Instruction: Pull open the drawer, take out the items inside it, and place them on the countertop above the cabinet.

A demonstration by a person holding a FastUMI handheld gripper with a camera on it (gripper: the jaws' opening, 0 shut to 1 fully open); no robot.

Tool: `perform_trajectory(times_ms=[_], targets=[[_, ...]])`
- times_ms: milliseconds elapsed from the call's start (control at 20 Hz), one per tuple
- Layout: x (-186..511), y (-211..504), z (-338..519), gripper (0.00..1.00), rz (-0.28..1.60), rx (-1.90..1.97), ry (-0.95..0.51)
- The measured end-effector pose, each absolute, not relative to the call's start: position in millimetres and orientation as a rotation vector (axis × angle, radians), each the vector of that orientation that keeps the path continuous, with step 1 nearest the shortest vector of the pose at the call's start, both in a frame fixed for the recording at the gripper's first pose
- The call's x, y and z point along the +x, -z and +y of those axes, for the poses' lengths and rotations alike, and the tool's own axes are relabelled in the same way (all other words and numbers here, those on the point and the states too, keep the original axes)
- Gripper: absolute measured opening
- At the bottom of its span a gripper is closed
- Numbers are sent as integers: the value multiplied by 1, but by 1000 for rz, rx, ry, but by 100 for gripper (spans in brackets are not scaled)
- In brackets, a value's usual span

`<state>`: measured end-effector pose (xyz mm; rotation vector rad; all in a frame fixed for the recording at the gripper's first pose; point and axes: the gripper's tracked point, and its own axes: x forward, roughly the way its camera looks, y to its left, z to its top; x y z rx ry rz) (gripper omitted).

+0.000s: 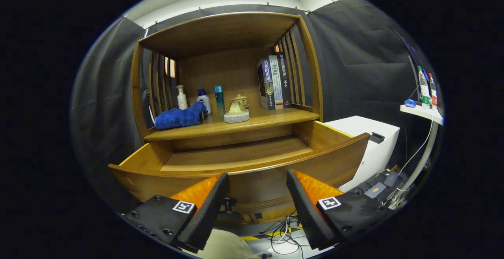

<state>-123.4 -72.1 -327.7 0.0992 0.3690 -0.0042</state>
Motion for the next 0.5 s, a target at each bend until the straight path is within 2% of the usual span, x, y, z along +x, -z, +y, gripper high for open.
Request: perform_trajectory(times_ms=[500], targets=[[-67, 333, -63, 98, 389, 146, 27]])
